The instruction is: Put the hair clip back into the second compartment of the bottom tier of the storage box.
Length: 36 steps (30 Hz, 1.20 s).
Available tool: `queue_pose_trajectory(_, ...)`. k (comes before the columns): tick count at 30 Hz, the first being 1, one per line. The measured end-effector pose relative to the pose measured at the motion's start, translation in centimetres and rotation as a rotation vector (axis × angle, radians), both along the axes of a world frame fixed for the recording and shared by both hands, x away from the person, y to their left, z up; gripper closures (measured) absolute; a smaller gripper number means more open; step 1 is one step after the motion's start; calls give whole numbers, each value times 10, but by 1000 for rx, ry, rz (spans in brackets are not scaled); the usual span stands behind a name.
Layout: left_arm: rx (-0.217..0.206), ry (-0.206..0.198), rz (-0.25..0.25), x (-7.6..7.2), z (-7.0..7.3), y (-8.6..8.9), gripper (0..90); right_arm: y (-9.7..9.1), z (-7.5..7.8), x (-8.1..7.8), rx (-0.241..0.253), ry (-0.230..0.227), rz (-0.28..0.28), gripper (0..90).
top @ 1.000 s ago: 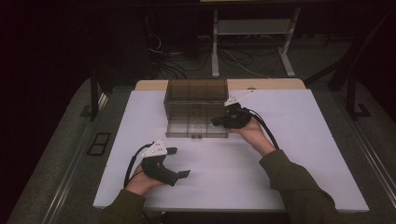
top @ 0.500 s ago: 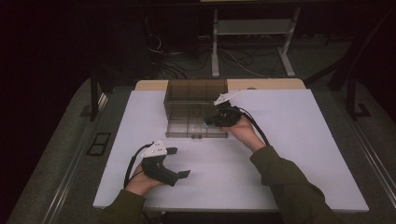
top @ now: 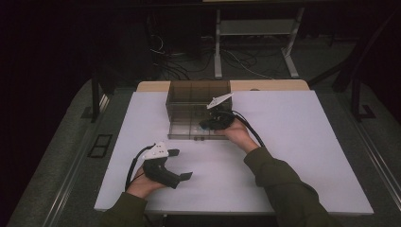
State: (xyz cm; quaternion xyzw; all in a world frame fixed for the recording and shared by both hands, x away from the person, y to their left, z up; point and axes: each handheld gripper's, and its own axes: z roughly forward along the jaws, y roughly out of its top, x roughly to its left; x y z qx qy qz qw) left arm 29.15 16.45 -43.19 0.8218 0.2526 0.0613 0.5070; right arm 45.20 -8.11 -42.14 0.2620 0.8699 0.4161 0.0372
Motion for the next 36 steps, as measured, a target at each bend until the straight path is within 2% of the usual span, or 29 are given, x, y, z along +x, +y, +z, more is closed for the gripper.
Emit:
queue_pose_trajectory(8,4,1,-3,0,0,0,0,3,-4,1,-3,3,-2,792)
queue_pose_trajectory(15,-1,1,2,0,0,0,0,2,-2,1,25,12,-11,711)
queue_pose_trajectory(21,-3,4,6,-1,-1,-1,0,-2,0,-1,31,13,-16,597)
queue_pose_trajectory(25,-4,-3,9,-1,0,0,0,-6,3,-3,50,14,-28,562)
queue_pose_trajectory(36,3,-3,8,-1,0,0,0,-18,9,-15,63,-4,-33,476)
